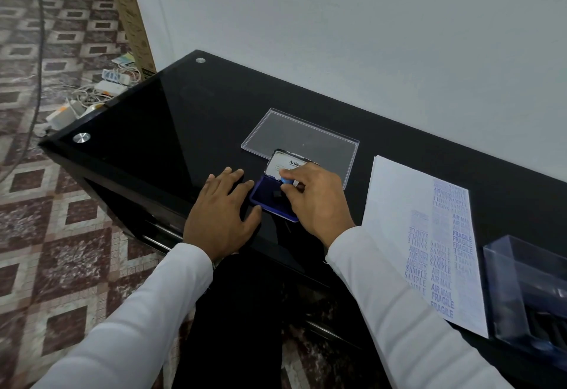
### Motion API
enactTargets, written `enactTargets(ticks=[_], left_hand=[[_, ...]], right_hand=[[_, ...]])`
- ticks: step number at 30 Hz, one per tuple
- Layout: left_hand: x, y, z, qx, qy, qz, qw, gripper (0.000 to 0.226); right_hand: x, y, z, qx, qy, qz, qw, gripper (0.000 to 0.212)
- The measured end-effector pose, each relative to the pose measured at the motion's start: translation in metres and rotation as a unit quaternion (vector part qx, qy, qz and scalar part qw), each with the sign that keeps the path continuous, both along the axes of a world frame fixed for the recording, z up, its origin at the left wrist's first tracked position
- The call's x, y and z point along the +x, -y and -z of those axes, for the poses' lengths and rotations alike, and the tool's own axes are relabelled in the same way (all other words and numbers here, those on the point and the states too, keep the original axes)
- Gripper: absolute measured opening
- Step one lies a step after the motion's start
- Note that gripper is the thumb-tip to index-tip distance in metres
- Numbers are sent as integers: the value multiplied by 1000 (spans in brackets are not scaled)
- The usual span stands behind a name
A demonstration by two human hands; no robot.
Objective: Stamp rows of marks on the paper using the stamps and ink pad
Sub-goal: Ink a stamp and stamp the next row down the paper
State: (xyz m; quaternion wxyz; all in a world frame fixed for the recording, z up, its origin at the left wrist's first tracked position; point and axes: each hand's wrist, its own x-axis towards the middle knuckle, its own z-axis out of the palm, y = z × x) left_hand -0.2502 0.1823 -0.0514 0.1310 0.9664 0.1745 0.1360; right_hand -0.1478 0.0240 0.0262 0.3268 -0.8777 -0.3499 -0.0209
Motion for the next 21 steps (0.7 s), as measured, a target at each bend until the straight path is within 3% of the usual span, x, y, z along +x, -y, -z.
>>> enactTargets(ticks=[10,21], left_hand=[[1,0,0,0,-6,-1,1000,64],[0,-1,0,-4,2,0,1000,64]], right_hand=[[-3,3,-7,-18,-26,3,999,16],[-4,0,-2,6,-14,10,1000,26]])
